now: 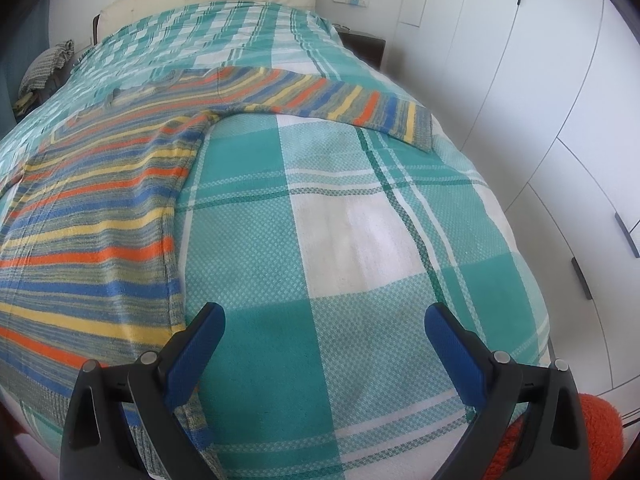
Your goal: Fold small clothes
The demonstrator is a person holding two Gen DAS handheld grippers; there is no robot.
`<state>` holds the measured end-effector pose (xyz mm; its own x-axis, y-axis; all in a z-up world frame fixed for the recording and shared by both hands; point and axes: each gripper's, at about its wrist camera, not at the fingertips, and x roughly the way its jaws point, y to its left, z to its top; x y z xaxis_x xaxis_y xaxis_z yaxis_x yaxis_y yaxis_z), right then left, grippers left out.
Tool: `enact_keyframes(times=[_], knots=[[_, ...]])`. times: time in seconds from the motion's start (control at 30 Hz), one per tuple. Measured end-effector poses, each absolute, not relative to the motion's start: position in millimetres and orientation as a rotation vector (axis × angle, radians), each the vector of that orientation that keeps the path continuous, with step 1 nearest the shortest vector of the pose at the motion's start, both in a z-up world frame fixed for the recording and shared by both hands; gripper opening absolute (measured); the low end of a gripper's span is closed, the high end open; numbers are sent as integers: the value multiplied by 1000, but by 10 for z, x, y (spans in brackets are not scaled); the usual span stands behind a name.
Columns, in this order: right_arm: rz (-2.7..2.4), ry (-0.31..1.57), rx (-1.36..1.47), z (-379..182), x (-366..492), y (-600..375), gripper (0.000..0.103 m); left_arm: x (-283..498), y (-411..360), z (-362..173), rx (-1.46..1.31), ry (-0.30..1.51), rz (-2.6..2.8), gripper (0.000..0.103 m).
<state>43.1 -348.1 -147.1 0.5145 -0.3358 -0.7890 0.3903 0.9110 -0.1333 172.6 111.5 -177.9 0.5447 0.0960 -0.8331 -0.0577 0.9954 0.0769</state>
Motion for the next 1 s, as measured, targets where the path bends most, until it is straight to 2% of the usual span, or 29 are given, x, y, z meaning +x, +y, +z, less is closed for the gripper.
enact_keyframes(times=[1.0], knots=[[-473, 947, 35, -1494, 430, -3507, 99, 1724, 1109, -1781, 42, 989, 91, 103]])
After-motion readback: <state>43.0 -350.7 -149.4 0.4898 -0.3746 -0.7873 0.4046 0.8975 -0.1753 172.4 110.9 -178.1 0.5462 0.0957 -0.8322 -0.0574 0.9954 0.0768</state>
